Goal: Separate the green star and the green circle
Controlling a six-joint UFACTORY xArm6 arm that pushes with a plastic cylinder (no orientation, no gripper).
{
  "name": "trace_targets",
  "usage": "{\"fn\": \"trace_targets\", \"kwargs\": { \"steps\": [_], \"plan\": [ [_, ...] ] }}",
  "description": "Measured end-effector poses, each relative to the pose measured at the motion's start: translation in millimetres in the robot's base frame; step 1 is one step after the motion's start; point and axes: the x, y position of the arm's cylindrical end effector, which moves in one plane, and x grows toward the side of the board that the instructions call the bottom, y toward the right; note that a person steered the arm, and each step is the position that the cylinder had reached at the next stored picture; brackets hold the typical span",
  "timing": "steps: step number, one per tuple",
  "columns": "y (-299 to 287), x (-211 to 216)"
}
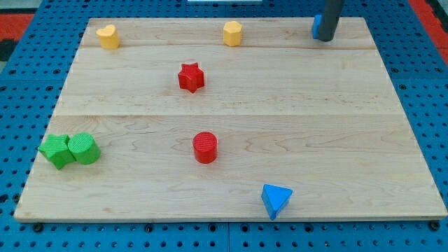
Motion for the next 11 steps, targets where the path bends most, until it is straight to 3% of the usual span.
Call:
{"fn": "trace_targets", "kwargs": {
  "steps": [1, 3, 4, 5, 7, 8, 9, 11],
  "plan": [
    [0.2, 8.4],
    [-59.7, 68.8],
    [-105.4, 129.6],
    [-204.0, 157.8],
    [-330.7, 272.7],
    [-358.1, 321.0],
    [-386.2, 280.0],
    [-386.9, 178.2]
  ]
}}
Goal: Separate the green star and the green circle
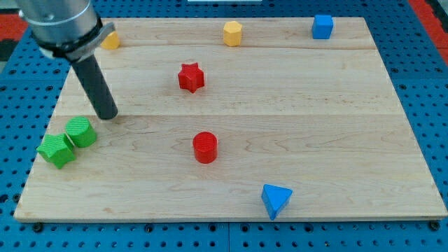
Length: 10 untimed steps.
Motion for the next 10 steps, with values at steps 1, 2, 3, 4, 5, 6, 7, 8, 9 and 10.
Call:
{"fn": "trace_targets", "kwargs": {
  "steps": [1, 2, 3, 4, 5, 6, 7, 8, 9, 10],
  "plan": [
    [68.4, 11.8],
    [57.4, 76.7],
    [24.8, 97.7],
    [18.0, 73.5],
    [17.7, 45.4],
    [42.2, 66.2],
    [-2.5, 79.4],
    [-25.4, 75.8],
    [-43.5, 55.1],
    [-55.8, 42.6]
  ]
}}
